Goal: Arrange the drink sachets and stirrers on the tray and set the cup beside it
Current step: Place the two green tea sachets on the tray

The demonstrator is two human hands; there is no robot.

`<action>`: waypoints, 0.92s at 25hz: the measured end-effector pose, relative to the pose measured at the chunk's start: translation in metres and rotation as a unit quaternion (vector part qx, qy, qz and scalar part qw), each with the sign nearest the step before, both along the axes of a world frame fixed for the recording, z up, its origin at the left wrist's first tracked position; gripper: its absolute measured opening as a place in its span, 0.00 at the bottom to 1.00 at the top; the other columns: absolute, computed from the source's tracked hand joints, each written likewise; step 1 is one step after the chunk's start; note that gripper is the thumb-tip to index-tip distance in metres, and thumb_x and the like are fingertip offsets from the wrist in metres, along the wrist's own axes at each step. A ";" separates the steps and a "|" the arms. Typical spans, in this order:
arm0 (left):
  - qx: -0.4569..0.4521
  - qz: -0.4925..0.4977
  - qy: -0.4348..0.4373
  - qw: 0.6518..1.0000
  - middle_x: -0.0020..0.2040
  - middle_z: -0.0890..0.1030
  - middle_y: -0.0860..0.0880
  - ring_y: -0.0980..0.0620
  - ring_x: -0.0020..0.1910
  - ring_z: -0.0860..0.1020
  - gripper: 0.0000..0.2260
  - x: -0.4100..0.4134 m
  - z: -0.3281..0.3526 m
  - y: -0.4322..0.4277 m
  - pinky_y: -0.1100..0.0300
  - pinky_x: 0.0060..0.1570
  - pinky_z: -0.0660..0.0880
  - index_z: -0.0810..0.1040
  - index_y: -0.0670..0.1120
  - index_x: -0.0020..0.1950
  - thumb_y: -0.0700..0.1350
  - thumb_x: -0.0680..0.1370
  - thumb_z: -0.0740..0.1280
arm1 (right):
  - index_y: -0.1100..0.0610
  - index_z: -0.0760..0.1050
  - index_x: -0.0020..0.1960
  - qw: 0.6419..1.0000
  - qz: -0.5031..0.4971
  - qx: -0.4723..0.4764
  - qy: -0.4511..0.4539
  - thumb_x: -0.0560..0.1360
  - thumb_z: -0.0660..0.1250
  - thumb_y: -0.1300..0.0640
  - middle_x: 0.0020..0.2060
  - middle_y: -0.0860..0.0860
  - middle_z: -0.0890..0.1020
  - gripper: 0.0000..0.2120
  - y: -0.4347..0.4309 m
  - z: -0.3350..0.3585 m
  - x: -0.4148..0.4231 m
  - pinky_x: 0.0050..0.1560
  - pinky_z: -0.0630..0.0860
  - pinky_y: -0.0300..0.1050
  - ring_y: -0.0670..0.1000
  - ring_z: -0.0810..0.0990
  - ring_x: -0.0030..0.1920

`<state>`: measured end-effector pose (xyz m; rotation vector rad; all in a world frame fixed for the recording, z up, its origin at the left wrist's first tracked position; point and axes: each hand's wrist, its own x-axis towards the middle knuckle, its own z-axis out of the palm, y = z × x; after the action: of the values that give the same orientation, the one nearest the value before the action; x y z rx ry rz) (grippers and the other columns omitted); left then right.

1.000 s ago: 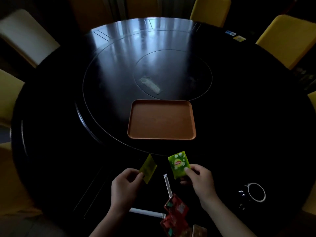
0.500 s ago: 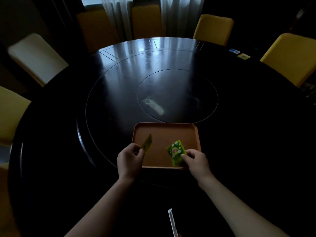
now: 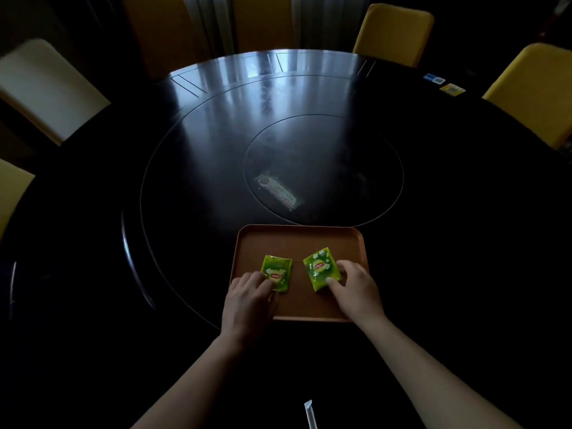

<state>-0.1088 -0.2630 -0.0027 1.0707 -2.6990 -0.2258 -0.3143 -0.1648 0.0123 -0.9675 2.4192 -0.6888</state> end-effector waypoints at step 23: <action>0.018 0.007 -0.136 0.991 0.52 0.77 0.43 0.42 0.48 0.76 0.29 -0.038 -0.006 -0.039 0.49 0.43 0.74 0.75 0.46 0.64 0.60 0.69 0.71 | 0.49 0.81 0.56 0.976 0.144 -0.027 0.163 0.70 0.73 0.54 0.54 0.46 0.80 0.15 -0.024 -0.024 -0.001 0.50 0.72 0.51 0.54 0.75 0.53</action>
<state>-0.1464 -0.3020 -0.0083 1.2089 -2.9353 -0.1347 -0.3150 -0.1890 -0.0120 -1.5203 2.4627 -0.5243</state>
